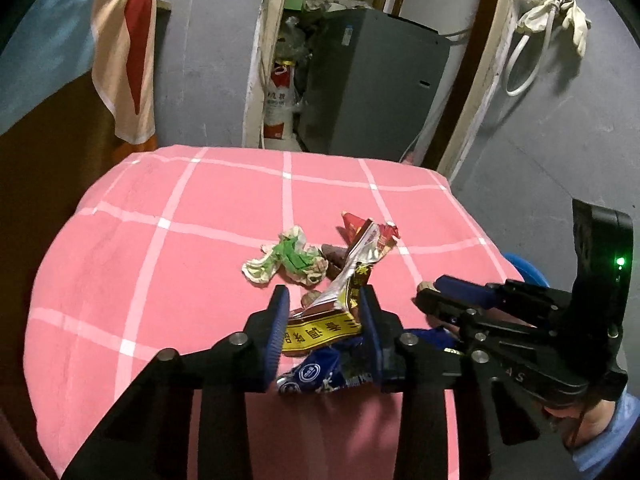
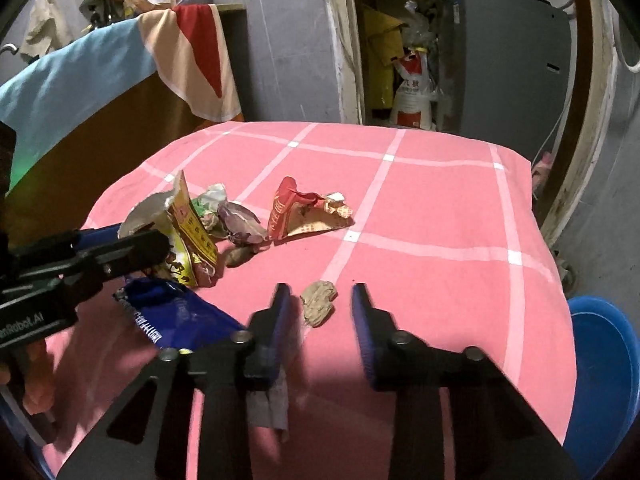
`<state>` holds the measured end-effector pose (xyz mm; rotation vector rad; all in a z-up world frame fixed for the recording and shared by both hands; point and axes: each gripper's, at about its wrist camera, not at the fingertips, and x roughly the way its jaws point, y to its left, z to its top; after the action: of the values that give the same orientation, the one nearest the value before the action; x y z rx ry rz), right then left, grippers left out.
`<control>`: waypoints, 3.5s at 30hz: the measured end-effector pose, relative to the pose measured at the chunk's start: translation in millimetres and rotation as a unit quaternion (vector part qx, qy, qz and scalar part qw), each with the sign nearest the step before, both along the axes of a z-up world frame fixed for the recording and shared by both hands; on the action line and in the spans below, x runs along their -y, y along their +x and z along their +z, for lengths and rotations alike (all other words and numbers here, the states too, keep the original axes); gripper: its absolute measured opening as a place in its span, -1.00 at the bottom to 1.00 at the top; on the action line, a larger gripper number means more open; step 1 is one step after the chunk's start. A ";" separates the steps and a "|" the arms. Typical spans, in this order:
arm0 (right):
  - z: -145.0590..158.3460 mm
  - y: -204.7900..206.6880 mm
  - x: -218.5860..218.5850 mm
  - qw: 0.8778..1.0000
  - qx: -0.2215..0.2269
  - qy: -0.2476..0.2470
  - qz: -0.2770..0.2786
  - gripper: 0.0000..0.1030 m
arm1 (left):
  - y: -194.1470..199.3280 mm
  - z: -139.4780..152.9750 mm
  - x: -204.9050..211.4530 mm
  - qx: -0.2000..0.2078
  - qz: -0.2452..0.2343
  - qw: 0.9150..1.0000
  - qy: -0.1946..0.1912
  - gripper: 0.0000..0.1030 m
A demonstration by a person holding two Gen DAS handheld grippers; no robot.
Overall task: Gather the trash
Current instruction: 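Grasp the yellow snack wrapper with the left tool while the right tool grasps the small tan scrap, then carry both held pieces over the blue basin and open both tools, then move both open tools back over the table wrappers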
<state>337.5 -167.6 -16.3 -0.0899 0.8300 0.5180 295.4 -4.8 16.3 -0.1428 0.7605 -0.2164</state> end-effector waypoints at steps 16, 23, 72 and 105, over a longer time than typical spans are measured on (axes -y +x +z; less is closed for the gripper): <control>14.7 -30.0 24.0 0.998 0.046 0.034 -0.009 -0.74 | -21.9 13.0 12.9 0.037 -0.005 0.999 0.026 -0.80; 34.5 -54.0 41.1 0.993 0.097 0.059 -0.025 -0.74 | -37.4 30.1 16.0 0.069 0.000 0.998 0.003 -0.81; 84.9 -158.1 228.0 0.921 0.303 0.076 -0.235 -0.73 | -51.9 74.4 232.1 0.143 -0.145 0.977 -0.060 -0.80; 85.4 -160.0 234.6 0.932 0.249 0.063 -0.254 0.17 | -55.9 57.6 205.9 0.092 -0.121 0.987 -0.058 0.00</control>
<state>177.5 -402.3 69.1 0.1095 0.2961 0.0438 239.5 -210.6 73.8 -0.1389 0.5798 -0.4983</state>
